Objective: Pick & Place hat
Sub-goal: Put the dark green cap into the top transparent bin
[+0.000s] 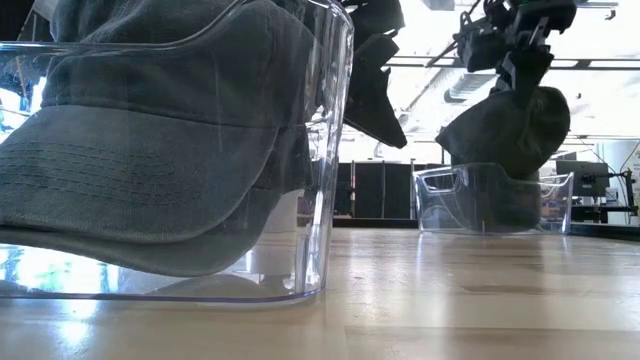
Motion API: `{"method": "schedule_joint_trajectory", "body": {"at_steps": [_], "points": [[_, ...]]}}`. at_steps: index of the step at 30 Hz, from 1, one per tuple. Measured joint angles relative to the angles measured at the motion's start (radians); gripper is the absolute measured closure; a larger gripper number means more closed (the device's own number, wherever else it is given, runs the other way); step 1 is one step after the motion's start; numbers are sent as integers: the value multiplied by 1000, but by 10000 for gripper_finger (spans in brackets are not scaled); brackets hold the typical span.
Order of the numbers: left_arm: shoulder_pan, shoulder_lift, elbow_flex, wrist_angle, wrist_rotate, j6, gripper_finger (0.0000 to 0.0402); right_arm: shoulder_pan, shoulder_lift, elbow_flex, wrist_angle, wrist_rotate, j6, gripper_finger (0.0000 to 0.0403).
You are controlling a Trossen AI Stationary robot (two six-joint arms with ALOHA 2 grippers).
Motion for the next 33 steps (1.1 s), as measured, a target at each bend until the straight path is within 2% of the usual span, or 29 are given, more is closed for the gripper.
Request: {"method": "schedule_joint_trajectory", "body": {"at_steps": [2,4,6,11,15,18,22,27,33], "points": [[0,0,0,0,0,0,287,3,0,0,-11,-7,0,387],[0,0,0,0,0,0,287,6,0,0,-12,-28,0,380],[0,0,0,0,0,0,287,6,0,0,0,-52,0,359],[0,0,0,0,0,0,287,6,0,0,116,-19,67,303],[0,0,0,0,0,0,287,6,0,0,134,2,81,252],[0,0,0,0,0,0,287,6,0,0,133,44,82,210],[0,0,0,0,0,0,287,6,-2,0,116,183,56,173],[0,0,0,0,0,0,287,6,-2,0,48,253,-13,168],[0,0,0,0,0,0,287,21,-2,0,8,164,-72,200]]}}
